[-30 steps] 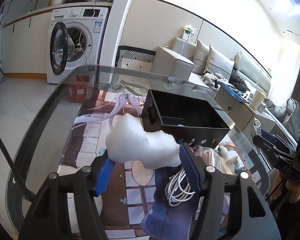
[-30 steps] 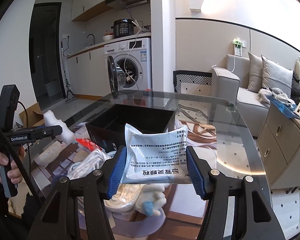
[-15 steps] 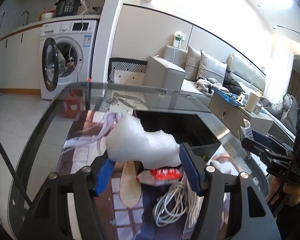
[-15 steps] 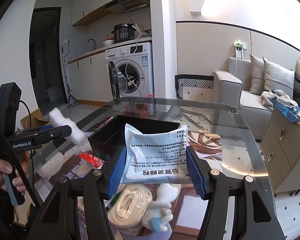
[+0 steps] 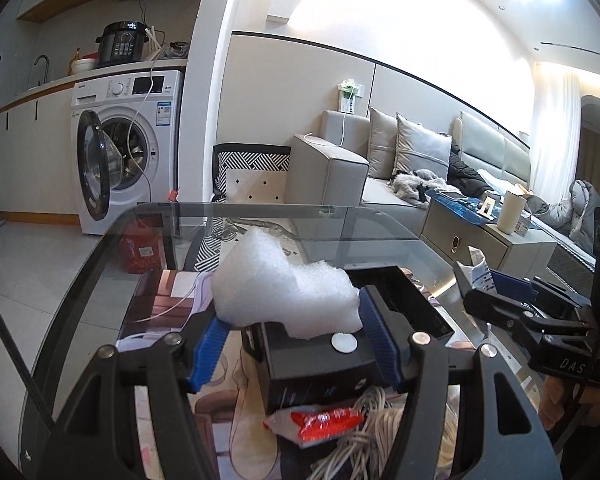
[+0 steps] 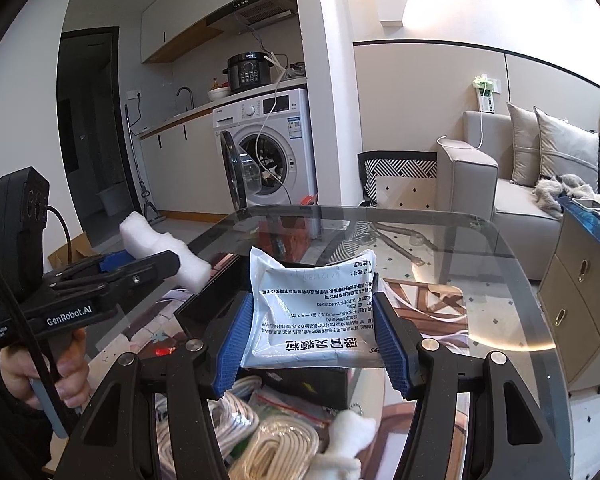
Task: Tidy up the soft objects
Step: 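Lower pouch and foam strip into the black box and open both grippers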
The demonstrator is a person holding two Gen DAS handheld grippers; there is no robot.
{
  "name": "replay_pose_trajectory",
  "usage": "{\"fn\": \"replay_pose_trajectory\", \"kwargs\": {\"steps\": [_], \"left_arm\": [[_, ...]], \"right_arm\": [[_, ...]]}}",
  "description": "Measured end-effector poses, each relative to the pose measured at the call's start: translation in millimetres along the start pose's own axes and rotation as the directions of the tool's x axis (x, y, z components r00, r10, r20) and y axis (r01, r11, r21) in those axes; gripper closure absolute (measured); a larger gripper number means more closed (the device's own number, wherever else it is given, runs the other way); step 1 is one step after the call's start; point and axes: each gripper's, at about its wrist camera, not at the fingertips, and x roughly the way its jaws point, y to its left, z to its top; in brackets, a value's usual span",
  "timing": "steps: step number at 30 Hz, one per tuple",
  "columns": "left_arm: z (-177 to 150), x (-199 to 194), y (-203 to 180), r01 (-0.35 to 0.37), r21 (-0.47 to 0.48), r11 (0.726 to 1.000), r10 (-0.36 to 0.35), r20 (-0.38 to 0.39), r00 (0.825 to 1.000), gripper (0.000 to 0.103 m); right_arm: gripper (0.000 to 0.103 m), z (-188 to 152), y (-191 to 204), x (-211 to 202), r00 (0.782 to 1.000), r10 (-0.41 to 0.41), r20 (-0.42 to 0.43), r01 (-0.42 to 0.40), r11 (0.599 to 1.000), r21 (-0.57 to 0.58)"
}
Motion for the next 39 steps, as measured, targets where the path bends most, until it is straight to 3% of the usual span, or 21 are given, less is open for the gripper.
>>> {"fn": "replay_pose_trajectory", "kwargs": {"steps": [20, 39], "left_arm": [[14.9, 38.5, -2.9, -0.016, -0.004, 1.0, 0.016, -0.002, 1.0, 0.04], [0.3, 77.5, -8.7, -0.014, 0.031, 0.999, 0.017, -0.099, 0.995, 0.04]], "right_arm": [[0.043, 14.5, -7.8, 46.8, 0.999, 0.04, -0.033, -0.04, 0.999, 0.002], [0.043, 8.2, -13.6, 89.9, 0.992, 0.056, -0.112, -0.059, 0.998, -0.021]]}}
